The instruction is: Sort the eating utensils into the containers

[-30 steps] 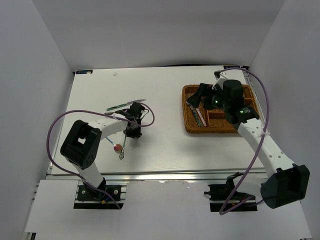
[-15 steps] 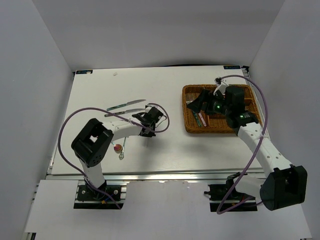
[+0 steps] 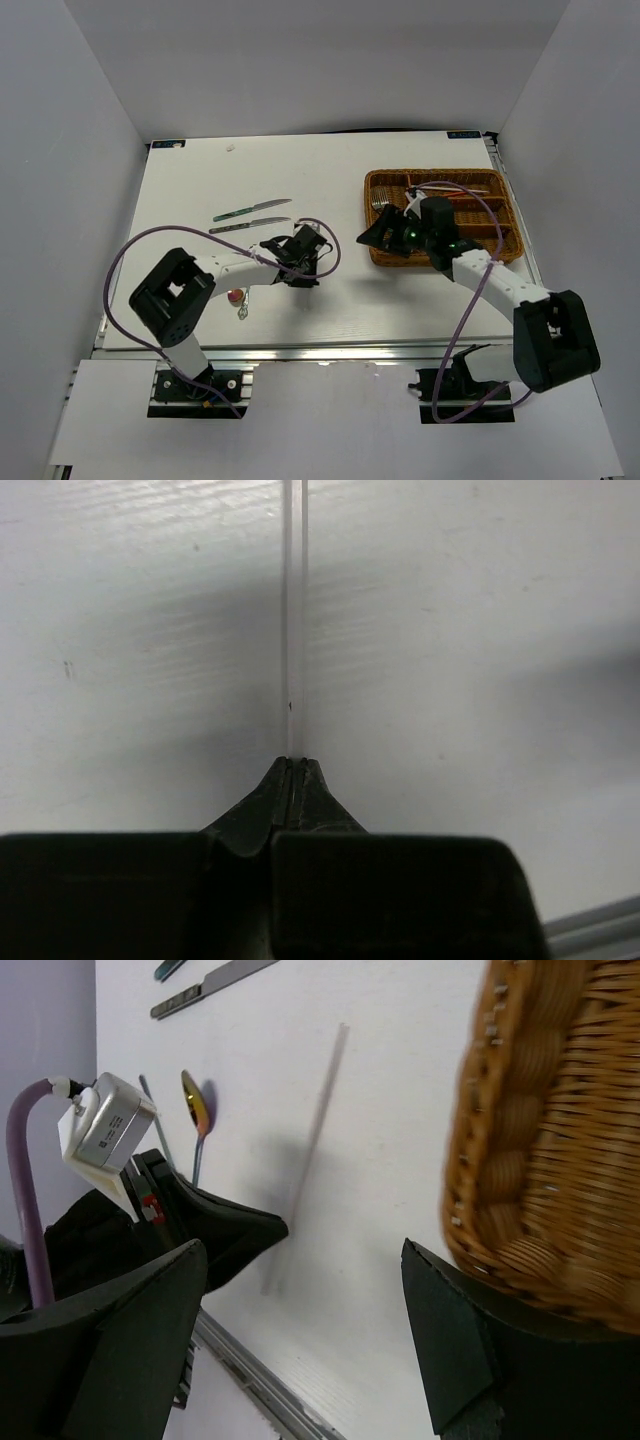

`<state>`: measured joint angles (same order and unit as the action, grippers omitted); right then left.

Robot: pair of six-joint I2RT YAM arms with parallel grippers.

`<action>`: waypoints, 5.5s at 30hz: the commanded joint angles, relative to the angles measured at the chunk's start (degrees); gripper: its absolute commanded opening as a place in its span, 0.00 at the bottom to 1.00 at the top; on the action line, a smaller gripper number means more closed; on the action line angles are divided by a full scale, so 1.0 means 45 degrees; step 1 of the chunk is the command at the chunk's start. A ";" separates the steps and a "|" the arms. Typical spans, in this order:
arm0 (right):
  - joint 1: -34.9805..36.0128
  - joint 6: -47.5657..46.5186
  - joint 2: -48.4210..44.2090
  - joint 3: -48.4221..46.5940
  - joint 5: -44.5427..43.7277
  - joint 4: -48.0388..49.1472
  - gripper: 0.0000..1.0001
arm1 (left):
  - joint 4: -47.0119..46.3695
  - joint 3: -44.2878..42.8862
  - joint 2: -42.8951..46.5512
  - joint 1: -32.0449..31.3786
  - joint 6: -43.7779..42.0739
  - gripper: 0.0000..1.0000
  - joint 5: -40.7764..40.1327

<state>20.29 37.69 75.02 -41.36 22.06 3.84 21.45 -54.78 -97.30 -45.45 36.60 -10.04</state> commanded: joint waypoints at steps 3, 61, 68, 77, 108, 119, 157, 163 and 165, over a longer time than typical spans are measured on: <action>0.1017 0.0919 0.0962 -0.0905 -0.0800 0.1665 0.82 | -0.0080 -0.0111 0.1501 -0.0095 0.0284 0.00 0.1117; -0.5740 0.7502 0.9772 -1.0906 -0.7482 -0.2865 0.07 | 0.4745 -0.1497 0.6622 -0.0036 -0.1179 0.98 -0.4800; -0.5975 0.7366 0.9755 -1.0574 -0.6779 -0.2551 0.52 | 0.4686 -0.1400 0.6562 -0.0036 -0.1200 0.98 -0.4349; -0.6014 0.7327 0.8096 -0.9735 -0.7031 -0.2785 0.79 | 0.5661 -0.2725 0.5978 0.0314 -0.0439 0.98 -0.5384; -0.0604 -0.4254 -0.0792 -0.3797 -0.4005 -0.5794 0.89 | 0.5800 -0.6224 -0.1186 0.7112 0.7452 0.96 -0.5953; -0.0193 -0.4606 -0.1379 -0.3152 -0.3985 -0.6008 0.89 | 0.5448 -0.7006 -0.3396 0.7425 0.8429 0.88 -0.4995; -0.0193 -0.4821 -0.2551 -0.3151 -0.3204 -0.5774 0.89 | 0.3139 -0.3273 -0.1233 0.7523 0.9856 0.00 -0.3900; -0.0174 -0.4647 -0.2434 -0.3327 -0.2385 -0.5502 0.89 | 0.2737 -0.3295 0.0232 0.7503 0.9115 0.00 -0.3922; -0.0174 -0.4607 -0.2375 -0.3250 -0.1859 -0.4957 0.89 | 0.2267 -0.3120 0.0760 0.7484 0.8568 0.00 -0.3648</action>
<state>19.27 17.41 64.71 -55.37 9.56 -23.16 34.09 -68.18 -99.72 -11.46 76.71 -26.30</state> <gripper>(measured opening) 0.894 0.247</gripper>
